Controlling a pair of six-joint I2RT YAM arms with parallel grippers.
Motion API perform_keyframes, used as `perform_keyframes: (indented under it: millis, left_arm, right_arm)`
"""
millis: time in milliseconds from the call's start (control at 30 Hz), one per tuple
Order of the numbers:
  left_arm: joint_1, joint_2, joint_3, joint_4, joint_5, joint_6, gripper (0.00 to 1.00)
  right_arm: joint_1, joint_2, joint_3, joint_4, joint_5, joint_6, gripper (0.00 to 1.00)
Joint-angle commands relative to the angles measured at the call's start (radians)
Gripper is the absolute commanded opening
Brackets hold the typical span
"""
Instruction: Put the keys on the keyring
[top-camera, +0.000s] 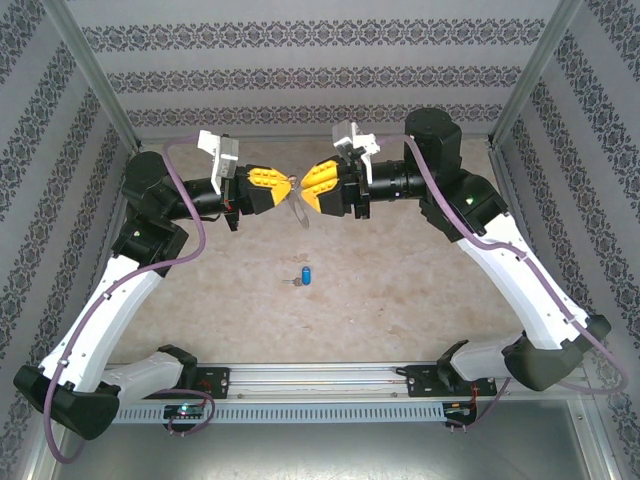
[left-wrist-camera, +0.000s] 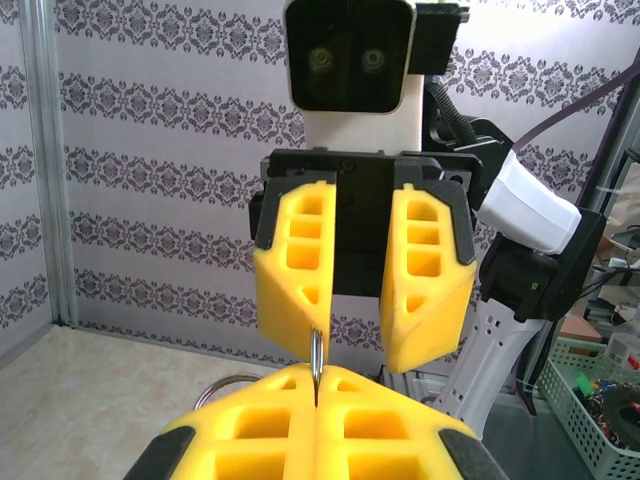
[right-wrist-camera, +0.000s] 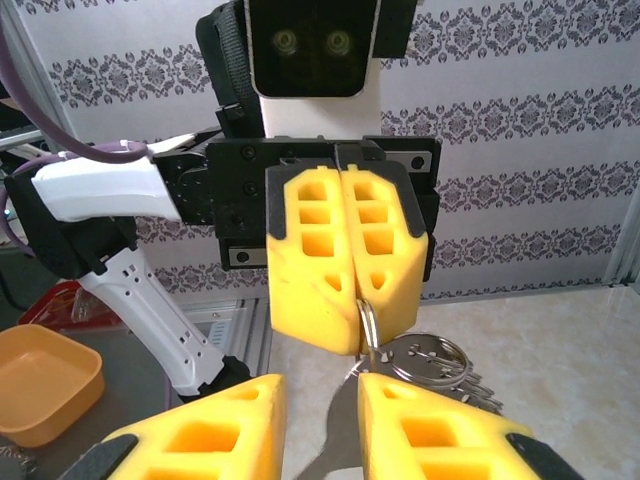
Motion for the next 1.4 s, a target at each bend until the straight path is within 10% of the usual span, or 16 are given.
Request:
perform_keyframes:
  millis: [0,300,500,700,933,1367]
  left_arm:
    - [-0.001,-0.011,-0.005,0.08,0.025,-0.025,0.0]
    - [-0.001,-0.014,-0.013,0.082,0.023,-0.023,0.0]
    - [-0.002,-0.009,-0.013,0.086,0.02,-0.02,0.0]
    - [-0.001,-0.019,-0.01,-0.006,-0.004,0.059,0.0]
    - [-0.003,-0.027,0.091,-0.486,-0.122,0.427,0.49]
    - [-0.018,-0.029,0.13,-0.614,-0.188,0.573,0.27]
  right_arm:
    - [0.012,0.022,0.028,0.037,-0.029,0.012,0.27]
    - [0.022,0.057,0.052,0.068,-0.044,0.027,0.26]
    - [0.025,0.064,0.065,0.042,-0.048,0.014,0.0]
    - [0.025,0.07,0.134,-0.109,0.031,-0.101,0.0]
    - [0.061,0.198,0.456,-0.654,0.29,-0.444,0.0]
    - [0.151,0.344,0.689,-0.954,0.534,-0.552,0.0]
